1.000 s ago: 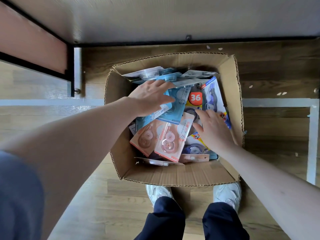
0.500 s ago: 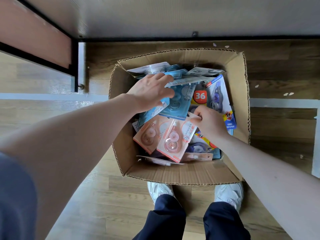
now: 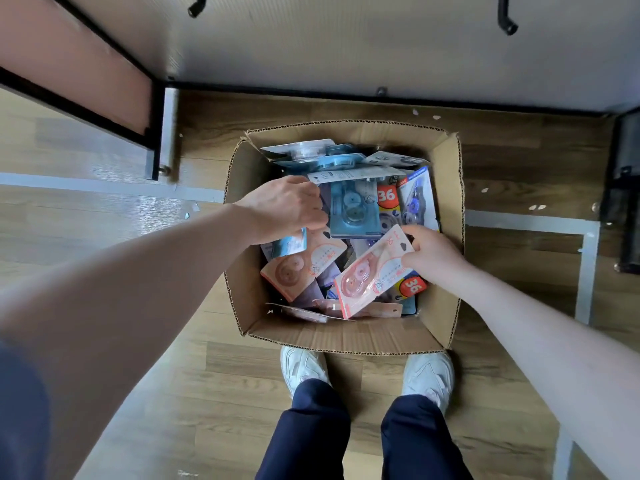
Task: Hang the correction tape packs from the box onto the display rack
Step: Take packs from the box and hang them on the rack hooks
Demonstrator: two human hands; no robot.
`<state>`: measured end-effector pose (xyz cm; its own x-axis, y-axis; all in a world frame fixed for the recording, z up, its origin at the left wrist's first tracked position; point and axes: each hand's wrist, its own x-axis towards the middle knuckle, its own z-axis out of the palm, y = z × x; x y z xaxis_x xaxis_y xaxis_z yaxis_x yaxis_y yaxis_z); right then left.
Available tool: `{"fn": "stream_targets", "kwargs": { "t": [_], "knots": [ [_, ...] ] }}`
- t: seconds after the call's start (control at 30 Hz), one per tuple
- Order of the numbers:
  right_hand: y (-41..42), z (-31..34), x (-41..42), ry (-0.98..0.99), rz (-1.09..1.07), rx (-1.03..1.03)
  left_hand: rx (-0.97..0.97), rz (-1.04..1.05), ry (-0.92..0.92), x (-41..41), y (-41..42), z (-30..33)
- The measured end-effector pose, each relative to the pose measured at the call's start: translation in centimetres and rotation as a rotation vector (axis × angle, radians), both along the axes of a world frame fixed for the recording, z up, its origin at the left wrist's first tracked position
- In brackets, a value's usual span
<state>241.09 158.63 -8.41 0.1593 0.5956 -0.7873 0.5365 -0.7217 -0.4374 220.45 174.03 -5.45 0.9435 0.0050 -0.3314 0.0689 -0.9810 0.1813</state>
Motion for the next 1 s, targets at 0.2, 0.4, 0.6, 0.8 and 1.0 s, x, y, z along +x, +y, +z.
{"fn": "stream_targets", "kwargs": {
  "t": [0.2, 0.4, 0.6, 0.8, 1.0],
  "knots": [
    [0.5, 1.6, 0.4, 0.0, -0.042, 0.003, -0.095, 0.262, 0.08, 0.0, -0.6, 1.6],
    [0.6, 1.9, 0.3, -0.062, 0.102, -0.04, -0.107, 0.548, 0.149, -1.0, -0.9, 1.4],
    [0.7, 1.5, -0.5, -0.146, 0.121, 0.034, -0.097, 0.645, 0.087, -2.2, -1.9, 1.2],
    [0.6, 1.3, -0.9, -0.05, 0.02, 0.154, -0.065, 0.71, 0.105, -2.4, -2.2, 1.2],
    [0.7, 1.8, -1.9, -0.143, 0.015, 0.234, -0.054, 0.739, 0.14, -2.9, -2.5, 1.8]
  ]
}}
